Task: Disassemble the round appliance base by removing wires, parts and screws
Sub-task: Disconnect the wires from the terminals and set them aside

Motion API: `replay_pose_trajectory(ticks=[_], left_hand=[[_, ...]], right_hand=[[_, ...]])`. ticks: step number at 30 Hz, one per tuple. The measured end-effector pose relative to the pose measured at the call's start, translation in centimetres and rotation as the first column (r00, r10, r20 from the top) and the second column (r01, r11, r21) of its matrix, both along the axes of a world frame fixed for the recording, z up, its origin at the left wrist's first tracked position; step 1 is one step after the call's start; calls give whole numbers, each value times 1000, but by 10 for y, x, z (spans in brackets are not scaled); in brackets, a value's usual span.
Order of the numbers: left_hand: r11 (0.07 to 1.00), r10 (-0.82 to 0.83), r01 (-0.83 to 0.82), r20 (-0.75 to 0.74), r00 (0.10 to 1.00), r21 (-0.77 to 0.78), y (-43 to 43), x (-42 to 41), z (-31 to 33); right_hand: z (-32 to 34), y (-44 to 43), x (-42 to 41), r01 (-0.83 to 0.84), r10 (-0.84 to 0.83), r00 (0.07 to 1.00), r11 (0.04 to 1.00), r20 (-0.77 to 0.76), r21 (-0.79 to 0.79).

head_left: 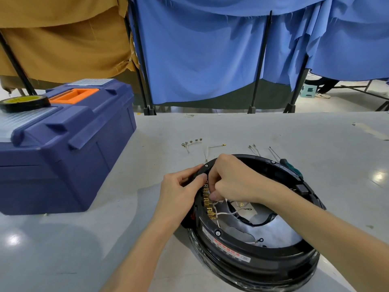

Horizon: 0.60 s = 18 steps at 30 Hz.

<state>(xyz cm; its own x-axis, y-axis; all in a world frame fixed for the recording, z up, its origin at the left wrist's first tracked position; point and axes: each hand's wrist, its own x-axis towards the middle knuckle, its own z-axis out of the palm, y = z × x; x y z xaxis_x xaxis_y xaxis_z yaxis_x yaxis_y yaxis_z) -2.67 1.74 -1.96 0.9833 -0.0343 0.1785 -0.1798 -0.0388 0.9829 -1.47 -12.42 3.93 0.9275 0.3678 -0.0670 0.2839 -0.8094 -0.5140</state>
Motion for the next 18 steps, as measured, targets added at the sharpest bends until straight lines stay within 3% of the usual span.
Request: replay_pose_trajectory(ticks=[18], left_hand=[[1000,4,-4,-5,1000,-22,0,5,-5]], right_hand=[[0,2,1,17,-16,1000,999,24,-47]])
